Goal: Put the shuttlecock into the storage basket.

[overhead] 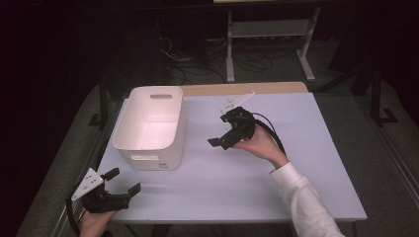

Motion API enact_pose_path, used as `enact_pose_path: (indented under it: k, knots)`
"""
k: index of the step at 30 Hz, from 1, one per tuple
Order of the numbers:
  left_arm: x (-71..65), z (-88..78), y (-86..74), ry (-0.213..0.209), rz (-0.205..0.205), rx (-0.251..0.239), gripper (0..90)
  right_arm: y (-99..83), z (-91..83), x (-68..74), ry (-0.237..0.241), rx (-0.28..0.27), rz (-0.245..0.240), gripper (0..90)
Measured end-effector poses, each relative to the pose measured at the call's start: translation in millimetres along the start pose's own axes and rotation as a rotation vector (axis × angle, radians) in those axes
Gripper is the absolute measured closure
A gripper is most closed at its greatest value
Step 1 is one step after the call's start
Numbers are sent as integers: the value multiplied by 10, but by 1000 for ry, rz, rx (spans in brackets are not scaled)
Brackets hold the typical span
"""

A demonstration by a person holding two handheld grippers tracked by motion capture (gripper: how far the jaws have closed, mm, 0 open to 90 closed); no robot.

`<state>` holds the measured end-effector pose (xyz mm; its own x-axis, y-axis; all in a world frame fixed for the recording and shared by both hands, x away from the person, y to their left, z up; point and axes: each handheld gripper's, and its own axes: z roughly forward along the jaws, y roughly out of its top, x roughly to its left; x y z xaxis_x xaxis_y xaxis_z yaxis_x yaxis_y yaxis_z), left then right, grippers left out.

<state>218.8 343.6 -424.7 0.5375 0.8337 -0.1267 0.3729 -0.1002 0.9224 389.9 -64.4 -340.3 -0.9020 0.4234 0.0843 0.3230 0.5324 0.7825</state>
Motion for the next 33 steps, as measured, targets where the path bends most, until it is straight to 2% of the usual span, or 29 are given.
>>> enact_pose_path:
  k: [3, 4, 6, 14, 19, 33]
  knots:
    - [9, -2, 0, 4, 7, 8, 0, -56, -11, -18, 3, -6, 4, 0]
    - [9, -2, 1, 4, 7, 7, 0, -107, -22, -24, 15, -20, 35, 0]
    - [5, 0, 2, 3, 6, 3, 0, -127, -28, -45, 14, -15, 29, 0]
    - [-6, -2, 1, -2, 2, 0, 0, -288, -133, -108, 0, -19, 57, 0]
    - [-3, -11, 3, -6, 14, 1, 0, -415, -226, -160, -11, -37, 82, 0]
    - [-5, -13, 5, -4, 13, 1, 0, -610, -375, -171, -27, -76, 92, 0]
